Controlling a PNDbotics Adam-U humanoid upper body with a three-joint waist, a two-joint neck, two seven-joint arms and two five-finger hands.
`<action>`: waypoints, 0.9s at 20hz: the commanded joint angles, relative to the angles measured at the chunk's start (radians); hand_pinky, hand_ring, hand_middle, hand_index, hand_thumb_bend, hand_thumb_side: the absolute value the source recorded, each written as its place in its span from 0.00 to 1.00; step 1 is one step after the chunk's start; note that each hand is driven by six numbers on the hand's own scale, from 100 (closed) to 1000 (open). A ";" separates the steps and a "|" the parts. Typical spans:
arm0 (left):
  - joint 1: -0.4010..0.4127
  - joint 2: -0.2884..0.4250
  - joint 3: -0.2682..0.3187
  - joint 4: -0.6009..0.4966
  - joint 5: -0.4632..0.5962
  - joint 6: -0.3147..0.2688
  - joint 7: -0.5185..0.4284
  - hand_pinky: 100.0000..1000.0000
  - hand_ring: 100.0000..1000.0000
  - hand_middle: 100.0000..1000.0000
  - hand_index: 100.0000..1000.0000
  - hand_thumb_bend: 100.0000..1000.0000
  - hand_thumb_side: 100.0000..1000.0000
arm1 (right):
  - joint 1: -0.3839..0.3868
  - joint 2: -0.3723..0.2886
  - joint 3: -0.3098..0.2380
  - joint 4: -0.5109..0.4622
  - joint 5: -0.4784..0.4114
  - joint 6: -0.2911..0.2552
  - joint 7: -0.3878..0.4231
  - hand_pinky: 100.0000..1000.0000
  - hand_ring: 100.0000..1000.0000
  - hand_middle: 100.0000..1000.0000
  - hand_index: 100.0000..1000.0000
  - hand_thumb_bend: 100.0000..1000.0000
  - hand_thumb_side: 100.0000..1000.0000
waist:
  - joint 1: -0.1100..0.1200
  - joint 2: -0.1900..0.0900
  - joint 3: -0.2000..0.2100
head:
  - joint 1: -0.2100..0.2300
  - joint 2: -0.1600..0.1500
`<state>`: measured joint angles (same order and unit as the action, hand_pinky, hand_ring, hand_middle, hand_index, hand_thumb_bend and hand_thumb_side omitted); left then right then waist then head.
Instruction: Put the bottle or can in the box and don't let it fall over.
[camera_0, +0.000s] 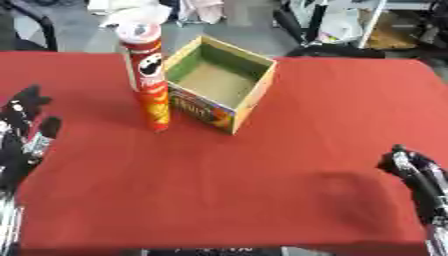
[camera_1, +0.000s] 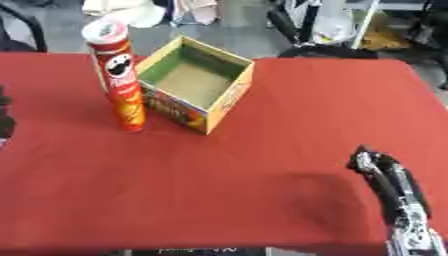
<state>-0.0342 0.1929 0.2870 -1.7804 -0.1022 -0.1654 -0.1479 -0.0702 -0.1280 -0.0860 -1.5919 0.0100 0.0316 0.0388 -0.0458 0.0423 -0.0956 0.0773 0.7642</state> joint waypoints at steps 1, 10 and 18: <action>-0.011 0.030 0.003 -0.004 -0.009 0.014 0.021 1.00 1.00 0.90 0.74 0.58 0.61 | -0.010 -0.019 -0.008 -0.021 0.000 0.000 0.001 0.78 0.59 0.48 0.51 0.00 0.51 | 0.003 -0.010 0.000 | 0.000 0.004; -0.094 0.101 -0.065 0.103 -0.041 0.045 0.080 1.00 1.00 0.91 0.80 0.64 0.61 | -0.008 -0.021 -0.004 -0.019 -0.001 0.000 0.006 0.78 0.59 0.48 0.51 0.00 0.51 | 0.003 -0.013 -0.003 | -0.001 -0.007; -0.249 0.146 -0.135 0.279 -0.095 0.047 0.113 1.00 1.00 0.91 0.82 0.65 0.60 | -0.006 -0.022 0.002 -0.017 -0.001 0.000 0.012 0.78 0.59 0.48 0.51 0.00 0.51 | 0.003 -0.017 -0.013 | -0.003 -0.024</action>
<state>-0.2643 0.3070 0.1620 -1.5146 -0.1854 -0.1171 -0.0431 -0.0695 -0.1280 -0.0849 -1.5919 0.0100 0.0332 0.0467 -0.0454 0.0358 -0.1065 0.0764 0.7531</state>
